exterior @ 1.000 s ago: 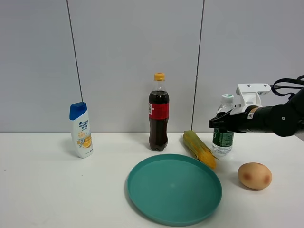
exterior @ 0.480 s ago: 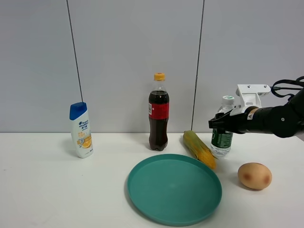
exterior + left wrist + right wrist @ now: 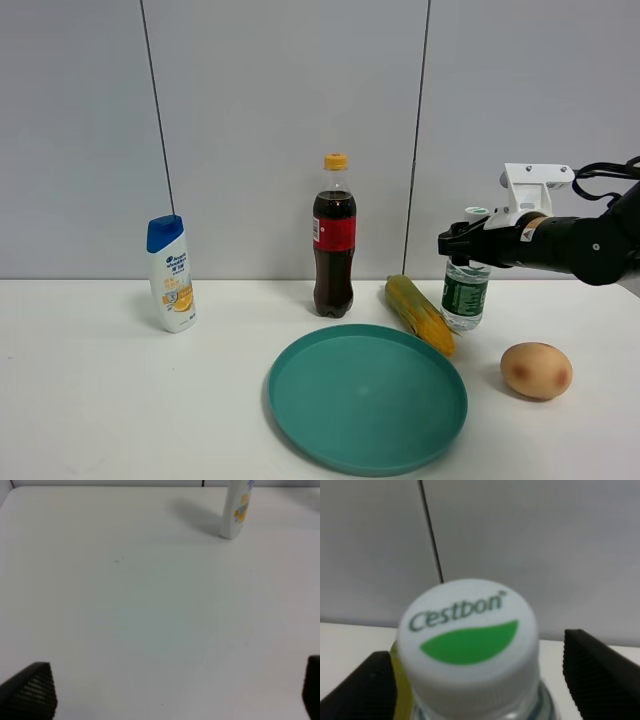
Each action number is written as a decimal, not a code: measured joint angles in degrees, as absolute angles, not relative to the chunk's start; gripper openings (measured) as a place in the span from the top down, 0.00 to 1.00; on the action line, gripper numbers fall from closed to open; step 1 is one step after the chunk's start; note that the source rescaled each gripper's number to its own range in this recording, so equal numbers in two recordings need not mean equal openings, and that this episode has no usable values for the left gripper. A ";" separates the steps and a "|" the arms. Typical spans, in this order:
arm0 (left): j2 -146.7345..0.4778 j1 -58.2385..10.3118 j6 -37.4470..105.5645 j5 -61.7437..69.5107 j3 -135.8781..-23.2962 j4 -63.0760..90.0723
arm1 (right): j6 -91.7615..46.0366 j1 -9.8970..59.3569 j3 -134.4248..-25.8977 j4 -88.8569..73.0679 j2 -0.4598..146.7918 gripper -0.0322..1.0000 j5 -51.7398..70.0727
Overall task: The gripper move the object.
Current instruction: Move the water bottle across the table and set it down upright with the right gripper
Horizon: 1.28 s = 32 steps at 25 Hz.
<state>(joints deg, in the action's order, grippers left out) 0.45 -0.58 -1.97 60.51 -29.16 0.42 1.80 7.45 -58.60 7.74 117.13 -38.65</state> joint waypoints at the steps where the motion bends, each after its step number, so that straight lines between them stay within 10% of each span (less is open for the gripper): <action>1: 0.45 -0.58 -1.97 60.51 -29.16 0.42 | 2.08 7.45 -58.60 7.74 117.13 0.60 -38.65; 5: 0.45 -0.58 -1.97 60.51 -29.16 0.42 | 4.65 7.45 -58.60 7.74 117.13 0.16 -37.88; 8: 0.45 -0.58 -1.97 60.51 -29.16 0.42 | 5.51 7.45 -58.60 7.74 117.13 0.04 -37.05; 32: 0.45 -0.58 -1.97 60.51 -29.16 0.42 | 7.27 11.24 -58.60 17.93 92.07 0.00 -23.20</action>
<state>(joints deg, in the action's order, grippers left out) 0.45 -0.58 -1.97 60.51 -29.16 0.42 7.27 11.24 -58.60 17.93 92.07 -23.20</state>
